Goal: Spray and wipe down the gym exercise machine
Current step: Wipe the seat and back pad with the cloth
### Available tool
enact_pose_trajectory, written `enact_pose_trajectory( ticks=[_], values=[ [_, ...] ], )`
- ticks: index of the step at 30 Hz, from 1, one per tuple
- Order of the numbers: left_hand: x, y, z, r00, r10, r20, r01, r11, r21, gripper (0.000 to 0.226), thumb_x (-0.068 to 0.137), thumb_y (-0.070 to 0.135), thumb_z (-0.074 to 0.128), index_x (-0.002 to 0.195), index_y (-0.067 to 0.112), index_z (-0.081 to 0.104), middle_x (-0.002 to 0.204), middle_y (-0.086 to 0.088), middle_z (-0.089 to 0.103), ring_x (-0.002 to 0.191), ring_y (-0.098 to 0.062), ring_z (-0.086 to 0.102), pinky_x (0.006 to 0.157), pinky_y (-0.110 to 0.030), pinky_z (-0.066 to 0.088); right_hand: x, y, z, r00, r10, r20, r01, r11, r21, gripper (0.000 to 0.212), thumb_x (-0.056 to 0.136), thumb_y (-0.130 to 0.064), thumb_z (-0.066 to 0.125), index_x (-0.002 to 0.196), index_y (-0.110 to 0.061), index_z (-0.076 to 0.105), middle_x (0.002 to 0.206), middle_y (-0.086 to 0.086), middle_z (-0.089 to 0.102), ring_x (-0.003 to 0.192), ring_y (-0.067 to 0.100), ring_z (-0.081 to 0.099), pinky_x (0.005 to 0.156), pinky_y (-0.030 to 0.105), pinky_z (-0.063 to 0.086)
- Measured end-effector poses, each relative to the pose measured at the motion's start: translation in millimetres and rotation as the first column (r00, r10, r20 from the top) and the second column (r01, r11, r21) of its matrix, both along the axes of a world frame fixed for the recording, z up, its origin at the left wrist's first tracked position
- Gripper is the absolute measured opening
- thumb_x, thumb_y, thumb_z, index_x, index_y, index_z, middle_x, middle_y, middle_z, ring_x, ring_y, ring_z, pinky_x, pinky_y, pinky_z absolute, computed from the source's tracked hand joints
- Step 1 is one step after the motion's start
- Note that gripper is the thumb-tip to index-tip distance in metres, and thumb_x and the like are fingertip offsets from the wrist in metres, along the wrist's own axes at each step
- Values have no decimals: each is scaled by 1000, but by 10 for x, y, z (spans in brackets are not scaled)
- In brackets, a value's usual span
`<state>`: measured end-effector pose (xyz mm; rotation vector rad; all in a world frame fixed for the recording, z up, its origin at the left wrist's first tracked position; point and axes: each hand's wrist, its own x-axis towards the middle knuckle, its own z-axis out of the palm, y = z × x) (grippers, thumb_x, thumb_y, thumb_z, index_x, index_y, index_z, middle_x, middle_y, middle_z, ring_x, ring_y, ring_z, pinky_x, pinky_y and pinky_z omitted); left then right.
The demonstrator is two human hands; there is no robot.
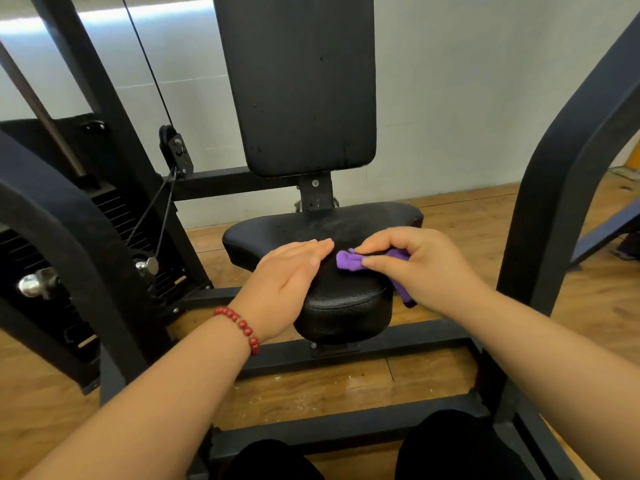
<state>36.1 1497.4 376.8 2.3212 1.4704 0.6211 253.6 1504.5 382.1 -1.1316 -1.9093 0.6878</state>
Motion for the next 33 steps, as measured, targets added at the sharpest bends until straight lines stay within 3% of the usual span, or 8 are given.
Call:
enact_pose_trajectory(
  ticks=[5,8,10,14,19,26,30,33],
  values=[
    [-1,43,175,999,-6,-48,1,993,-118,41,104,30,36,145,30,41,148,17,39,140,-2,26,120,-27,15,10,463,-13,971,-221,90,225,973,-42,10,90,-21,68,94,-30,70,101,-6,68,92,12,61,69,26,55],
    [75,120,240,994,-9,-113,-4,993,-114,44,103,32,40,147,29,38,153,15,34,143,-3,20,117,-23,10,-29,418,-33,976,-218,14,218,975,-51,9,90,-20,69,94,-28,72,88,-14,65,76,2,59,55,8,43],
    [122,154,230,991,-33,-128,16,990,-137,49,103,33,39,150,29,30,157,16,25,145,-1,12,115,-20,4,-17,211,-71,989,-144,-30,144,990,-1,18,87,-19,71,87,-36,70,85,-22,65,81,-8,60,65,3,42],
    [146,196,207,988,-34,-153,9,986,-164,50,103,35,38,151,30,26,157,18,23,144,1,14,108,-13,3,75,146,-79,997,-67,-33,67,997,22,27,86,-17,72,83,-42,66,90,-20,68,92,-2,62,76,8,47],
    [143,176,220,986,-30,-165,2,986,-166,50,103,36,37,151,32,25,157,17,22,144,0,14,111,-17,4,168,676,-39,945,-294,141,305,950,-64,11,93,-22,65,102,-24,70,101,-2,65,88,11,57,63,14,39],
    [143,209,210,983,-45,-177,17,987,-162,51,103,36,38,152,32,24,157,18,23,144,1,15,114,-18,6,66,290,-106,995,-100,-14,100,995,-12,16,87,-21,71,89,-36,69,89,-20,67,85,-9,59,69,3,43],
    [149,196,215,982,-38,-183,4,983,-184,51,103,36,36,152,31,23,158,16,21,146,-1,13,119,-24,6,167,647,-67,958,-278,65,282,957,-71,9,92,-23,66,98,-29,68,100,-3,66,81,5,57,59,13,41],
    [150,201,219,980,-41,-194,5,983,-184,51,103,36,36,152,31,23,158,16,21,146,-2,13,119,-25,6,85,606,-78,952,-304,35,306,947,-98,14,93,-23,65,106,-23,71,90,-11,61,68,5,51,54,15,37]
  ],
)
